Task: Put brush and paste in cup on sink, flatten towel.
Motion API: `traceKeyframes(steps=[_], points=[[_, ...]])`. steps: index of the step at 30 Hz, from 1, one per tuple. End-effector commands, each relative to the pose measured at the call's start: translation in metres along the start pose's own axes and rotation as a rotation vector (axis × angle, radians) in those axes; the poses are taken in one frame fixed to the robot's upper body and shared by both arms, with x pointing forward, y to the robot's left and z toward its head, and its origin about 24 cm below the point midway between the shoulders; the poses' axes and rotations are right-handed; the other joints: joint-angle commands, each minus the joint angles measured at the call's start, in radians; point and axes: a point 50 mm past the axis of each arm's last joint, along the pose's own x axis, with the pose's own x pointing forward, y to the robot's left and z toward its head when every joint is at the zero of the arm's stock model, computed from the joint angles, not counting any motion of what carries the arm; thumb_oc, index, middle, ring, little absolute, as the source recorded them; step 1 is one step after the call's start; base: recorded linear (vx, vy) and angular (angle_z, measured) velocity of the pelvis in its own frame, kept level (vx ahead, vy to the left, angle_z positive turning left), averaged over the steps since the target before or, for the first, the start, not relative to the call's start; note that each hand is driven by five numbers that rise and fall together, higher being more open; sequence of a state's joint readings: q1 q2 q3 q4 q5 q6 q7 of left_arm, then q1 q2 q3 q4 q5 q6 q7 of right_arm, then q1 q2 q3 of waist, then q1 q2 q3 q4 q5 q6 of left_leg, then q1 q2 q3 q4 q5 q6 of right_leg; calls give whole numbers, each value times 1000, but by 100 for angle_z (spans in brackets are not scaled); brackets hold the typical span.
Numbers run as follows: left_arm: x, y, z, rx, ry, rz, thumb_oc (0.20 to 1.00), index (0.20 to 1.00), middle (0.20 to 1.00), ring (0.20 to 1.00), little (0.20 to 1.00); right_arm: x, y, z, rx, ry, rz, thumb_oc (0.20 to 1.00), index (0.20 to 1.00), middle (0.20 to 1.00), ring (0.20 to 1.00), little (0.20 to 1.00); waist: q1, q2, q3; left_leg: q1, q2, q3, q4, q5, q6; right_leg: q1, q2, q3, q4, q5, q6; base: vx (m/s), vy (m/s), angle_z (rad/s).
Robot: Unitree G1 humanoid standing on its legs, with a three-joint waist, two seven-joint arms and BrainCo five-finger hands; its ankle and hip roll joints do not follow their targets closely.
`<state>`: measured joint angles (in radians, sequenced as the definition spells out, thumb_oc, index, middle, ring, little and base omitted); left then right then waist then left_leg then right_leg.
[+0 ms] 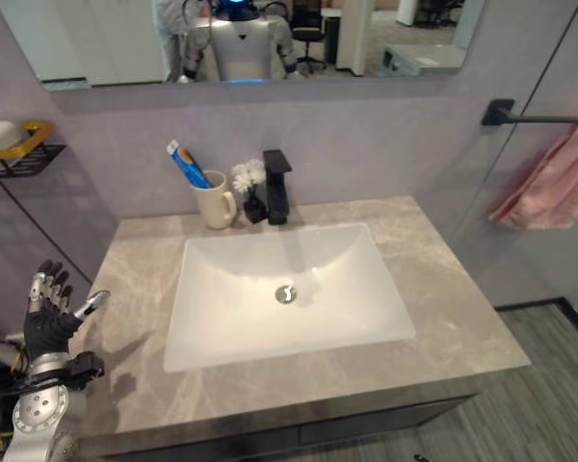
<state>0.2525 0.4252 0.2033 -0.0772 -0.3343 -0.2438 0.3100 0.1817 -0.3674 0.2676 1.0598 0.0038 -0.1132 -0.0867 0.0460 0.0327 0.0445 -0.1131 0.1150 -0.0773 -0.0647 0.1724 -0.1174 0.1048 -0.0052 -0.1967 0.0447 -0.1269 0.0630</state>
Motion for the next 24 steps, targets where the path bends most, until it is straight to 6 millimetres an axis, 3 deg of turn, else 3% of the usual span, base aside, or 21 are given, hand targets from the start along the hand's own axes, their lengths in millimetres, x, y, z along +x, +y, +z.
traceKeyframes(steps=[1, 4, 5, 6, 7, 9, 10, 12, 16, 19, 20, 24], points=[[17, 7, 28, 15, -173, 47, 1000, 1000, 1000, 1000, 1000, 7, -24, 24, -36, -83, -74, 1000, 1000, 1000, 1000, 1000, 5, -58, 37, -61, -45, -13, 70, 13, 37, -36, 22, 0, -2, 9, -40, -159, -131, 36], [19, 4, 25, 8, -164, 57, 1000, 1000, 1000, 1000, 1000, 7, -42, 27, -45, -82, -134, 1000, 1000, 1000, 1000, 1000, 8, -60, 67, -103, -49, -12, 88, 31, 26, -54, 17, -33, 1, 17, -44, -196, -69, 46], [20, 4, 21, 3, -147, 63, 1000, 1000, 1000, 1000, 1000, 8, -48, 29, -33, -82, -157, 1000, 1000, 1000, 1000, 1000, -1, -71, 76, -107, -65, 25, 156, 0, 30, -66, 5, -42, 4, 25, -43, -322, -68, 76], [19, 3, 16, -1, -125, 56, 1000, 1000, 1000, 1000, 1000, 8, -52, 27, 2, -67, -178, 1000, 1000, 1000, 1000, 1000, -8, -89, 67, -95, -105, 49, 266, -87, 49, -93, -14, -52, -7, 57, -34, -235, -49, 78], [19, 3, 16, -1, -125, 56, 1000, 1000, 1000, 1000, 1000, 8, -52, 27, 2, -67, -178, 1000, 1000, 1000, 1000, 1000, -8, -89, 66, -97, -105, 49, 266, -87, 49, -94, -13, -53, -7, 58, -34, -194, -19, 60], [12, 9, 4, 29, -76, 65, 1000, 1000, 1000, 1000, 1000, 7, -51, 18, 54, -27, -188, 1000, 1000, 1000, 1000, 1000, -18, -98, 41, -17, -144, 63, 364, -206, 71, -115, -36, -55, -29, 93, -26, -115, 54, 11], [12, 9, 4, 28, -76, 65, 1000, 1000, 1000, 1000, 1000, 7, -51, 18, 55, -27, -188, 1000, 1000, 1000, 1000, 1000, -20, -99, 39, -19, -146, 62, 361, -201, 72, -117, -38, -57, -31, 96, -26, -78, 85, 20], [8, 14, -5, 19, -30, 102, 1000, 1000, 1000, 1000, 1000, 7, -47, 15, 41, -11, -173, 1000, 1000, 1000, 1000, 1000, -20, -90, 28, 72, -159, 22, 331, -257, 81, -132, -32, -41, -24, 107, -20, -39, 95, 24], [-4, 24, -22, 30, 61, 140, 1000, 1000, 1000, 1000, 1000, 9, -33, 12, 4, 14, -132, 1000, 1000, 1000, 1000, 1000, -32, -82, 19, 121, -178, -2, 206, -304, 117, -156, -56, -19, 21, 115, -6, -71, 168, 0], [-9, 27, -28, 66, 95, 124, 1000, 1000, 1000, 1000, 1000, 9, -31, 13, 7, 12, -125, 1000, 1000, 1000, 1000, 1000, -31, -74, 26, 124, -198, -12, 195, -300, 133, -175, -73, -9, 47, 129, 1, -109, 191, -17], [-19, 33, -41, 112, 171, 99, 1000, 1000, 1000, 1000, 1000, 10, -27, 17, 15, -1, -114, 1000, 1000, 1000, 1000, 1000, -30, -64, 33, 126, -216, -9, 176, -292, 151, -205, -91, 4, 68, 150, 15, -198, 310, -10], [-33, 43, -59, 136, 274, 124, 1000, 1000, 1000, 1000, 1000, 10, -26, 23, 31, -23, -117, 1000, 1000, 1000, 1000, 1000, -30, -57, 45, 120, -241, 4, 170, -289, 172, -241, -120, 16, 76, 189, 38, -129, 191, -12]])
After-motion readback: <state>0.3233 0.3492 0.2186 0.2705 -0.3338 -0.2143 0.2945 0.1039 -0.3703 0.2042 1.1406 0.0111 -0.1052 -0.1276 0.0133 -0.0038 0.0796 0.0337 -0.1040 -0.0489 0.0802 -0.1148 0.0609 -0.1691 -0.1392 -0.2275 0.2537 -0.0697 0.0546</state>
